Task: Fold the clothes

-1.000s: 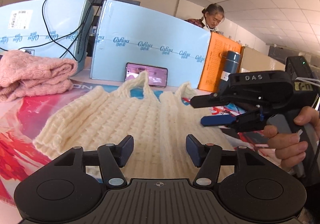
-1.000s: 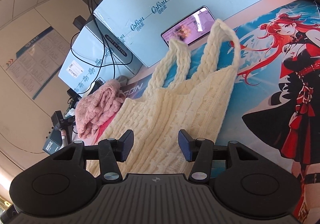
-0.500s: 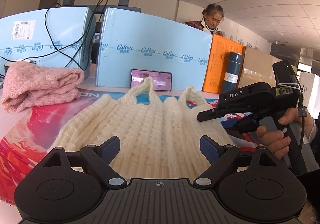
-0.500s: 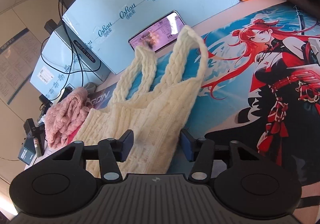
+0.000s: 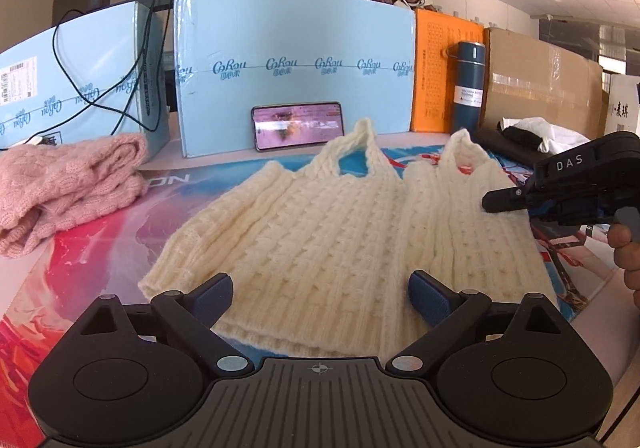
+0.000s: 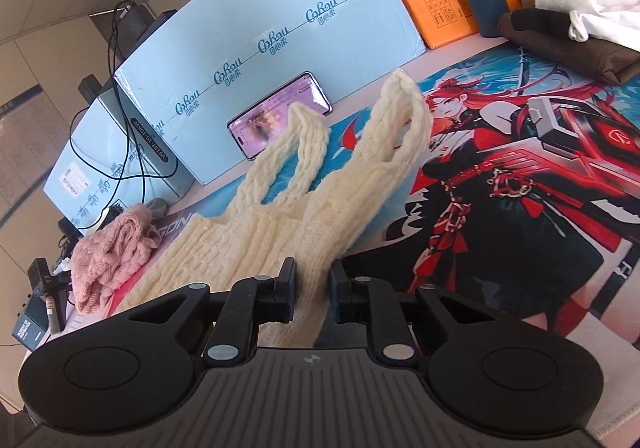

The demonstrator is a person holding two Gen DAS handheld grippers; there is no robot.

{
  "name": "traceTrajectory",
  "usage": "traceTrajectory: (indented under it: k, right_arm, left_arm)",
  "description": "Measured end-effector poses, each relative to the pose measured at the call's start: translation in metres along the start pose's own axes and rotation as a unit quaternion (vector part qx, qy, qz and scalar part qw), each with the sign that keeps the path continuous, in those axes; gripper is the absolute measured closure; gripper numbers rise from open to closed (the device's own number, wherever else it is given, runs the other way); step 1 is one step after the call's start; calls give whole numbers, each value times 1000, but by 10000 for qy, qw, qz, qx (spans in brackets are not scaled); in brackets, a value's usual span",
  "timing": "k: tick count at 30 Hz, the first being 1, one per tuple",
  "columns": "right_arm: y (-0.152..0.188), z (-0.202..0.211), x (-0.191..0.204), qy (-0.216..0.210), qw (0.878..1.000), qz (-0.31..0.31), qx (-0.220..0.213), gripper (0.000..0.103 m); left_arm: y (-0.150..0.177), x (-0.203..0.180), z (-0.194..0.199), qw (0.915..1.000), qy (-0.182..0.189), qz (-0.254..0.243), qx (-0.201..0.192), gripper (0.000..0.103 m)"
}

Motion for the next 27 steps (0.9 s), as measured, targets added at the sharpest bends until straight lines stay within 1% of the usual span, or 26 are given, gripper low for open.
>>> traceTrajectory:
  k: [2, 4, 6, 8, 10, 11, 12, 13, 15, 16, 17, 18, 19, 20, 21, 22, 23, 24, 26, 27]
  right_arm:
    - [8, 12, -4, 122, 9999, 47, -37, 88]
    - [16, 23, -2, 120, 9998, 168, -49, 88]
    - [24, 30, 4, 27, 9994, 337, -15, 88]
    - [29, 35, 11, -201, 9986, 491, 35, 88]
    - [30, 38, 15, -440, 9974, 559, 71, 87]
    - [28, 38, 13, -460, 9976, 511, 93, 85]
    - [26, 38, 10, -466, 9979, 434, 111, 79]
    - [23, 39, 3, -418, 9987, 287, 111, 68]
    - [15, 41, -14, -153, 9999, -11, -23, 56]
    - [10, 42, -25, 40, 9998, -131, -119, 51]
    - [6, 44, -35, 233, 9992, -251, -216, 49]
    - [1, 45, -46, 445, 9979, -358, -310, 45]
    - [-3, 45, -57, 701, 9958, -437, -389, 44]
    - [-7, 44, -69, 941, 9932, -531, -443, 44]
    - [-11, 44, -81, 1180, 9898, -625, -497, 45]
    - [-15, 43, -92, 1363, 9865, -716, -550, 47]
    - [-18, 42, -100, 1398, 9851, -798, -603, 50]
    - [-20, 40, -106, 1447, 9838, -843, -641, 55]
    - [-24, 34, -111, 1583, 9825, -752, -635, 69]
    - [-25, 31, -113, 1572, 9827, -767, -610, 84]
  left_arm:
    - [-4, -3, -7, 9996, -25, -251, 105, 5]
    - [-7, -5, -13, 9986, -44, -481, 200, 5]
    - [-10, 1, -16, 9977, -88, -627, 246, 4]
    - [-14, 8, -17, 9970, -260, -683, 238, 4]
    - [-16, 11, -13, 9973, -355, -623, 132, 4]
    - [-17, 11, -9, 9978, -363, -547, 33, 4]
    - [-18, 9, -3, 9986, -300, -431, -113, 5]
    - [-19, 5, 4, 9992, -133, -265, -277, 5]
    - [-21, -2, 16, 9981, 241, 97, -559, 5]
    - [-22, -4, 21, 9965, 379, 244, -702, 5]
    - [-23, -7, 25, 9945, 511, 359, -846, 5]
    - [-23, -10, 26, 9936, 604, 398, -868, 4]
    - [-21, -13, 23, 9940, 665, 372, -784, 4]
    - [-18, -15, 17, 9955, 622, 282, -664, 4]
    - [-14, -16, 10, 9974, 489, 139, -512, 4]
    - [-10, -17, 3, 9987, 336, 19, -372, 4]
    - [-5, -16, -4, 9995, 166, -82, -244, 4]
    - [-3, -15, -7, 9997, 120, -79, -174, 4]
    - [-1, -11, -9, 9996, 212, 120, -111, 4]
    - [1, -8, -11, 9995, 223, 236, -46, 2]
Point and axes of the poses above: each gripper's, at about its wrist camera, not at the fingertips, and z roughly against the way its jaws point, x to its left, y to its underside, the point moved 7 cm from there along -z, roughly the way its jaws point, and after that the axes turned 9 degrees about z, right-handed, at the moved point
